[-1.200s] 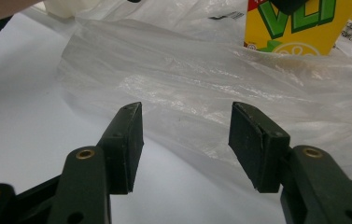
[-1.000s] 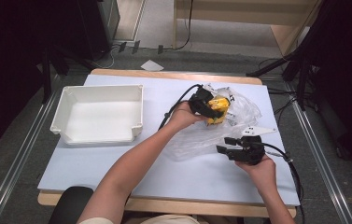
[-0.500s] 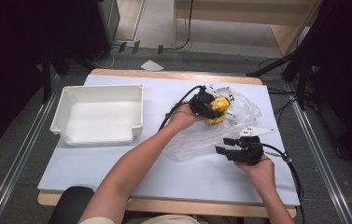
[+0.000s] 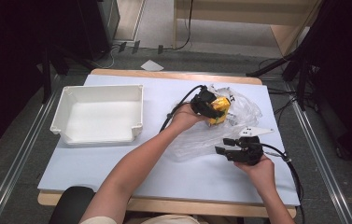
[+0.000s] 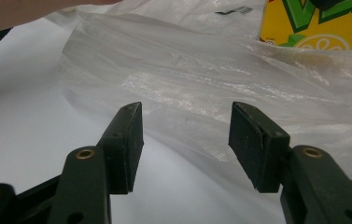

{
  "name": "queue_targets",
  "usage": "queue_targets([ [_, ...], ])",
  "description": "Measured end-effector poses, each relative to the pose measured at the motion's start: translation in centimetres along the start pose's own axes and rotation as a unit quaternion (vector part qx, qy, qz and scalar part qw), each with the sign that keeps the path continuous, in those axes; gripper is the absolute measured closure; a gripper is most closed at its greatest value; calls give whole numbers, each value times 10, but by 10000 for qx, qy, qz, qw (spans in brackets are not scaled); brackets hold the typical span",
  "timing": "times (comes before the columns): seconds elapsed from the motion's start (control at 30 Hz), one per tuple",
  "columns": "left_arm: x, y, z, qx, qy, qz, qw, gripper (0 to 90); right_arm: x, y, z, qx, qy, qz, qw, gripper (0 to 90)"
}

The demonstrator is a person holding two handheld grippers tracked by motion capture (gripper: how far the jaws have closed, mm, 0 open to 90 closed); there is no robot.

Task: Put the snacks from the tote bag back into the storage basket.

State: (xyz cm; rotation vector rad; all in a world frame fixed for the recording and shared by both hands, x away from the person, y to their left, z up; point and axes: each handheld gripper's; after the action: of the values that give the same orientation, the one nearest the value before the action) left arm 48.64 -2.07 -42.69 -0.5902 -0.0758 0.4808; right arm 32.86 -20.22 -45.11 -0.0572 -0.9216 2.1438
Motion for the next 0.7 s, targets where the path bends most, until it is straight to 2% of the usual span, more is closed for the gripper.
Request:
queue_targets([
  [0.17, 3, 1, 7, -31, 44, 99, 9999, 531, 0, 0, 1, -1, 17, -3, 10000, 464],
  [0.23, 5, 1, 11, -80, 183, 182, 9996, 530, 0, 0, 1, -8, 52, 3, 10000, 464],
  [0.3, 5, 1, 16, -125, 248, 168, 9995, 530, 0, 0, 1, -26, 76, -17, 10000, 464],
  [0.7, 4, 5, 41, -163, 147, 62, 9997, 530, 1, 0, 0, -32, 25, 25, 10000, 466],
])
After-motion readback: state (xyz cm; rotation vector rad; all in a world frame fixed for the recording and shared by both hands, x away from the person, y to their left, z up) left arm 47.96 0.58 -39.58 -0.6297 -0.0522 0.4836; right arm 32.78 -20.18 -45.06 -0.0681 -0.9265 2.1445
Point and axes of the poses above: each handheld gripper's, and its own axes: z roughly backward along the jaws, y roughly out of its underside, x roughly to its left, and after that the axes turned 12 degrees about x, right-handed
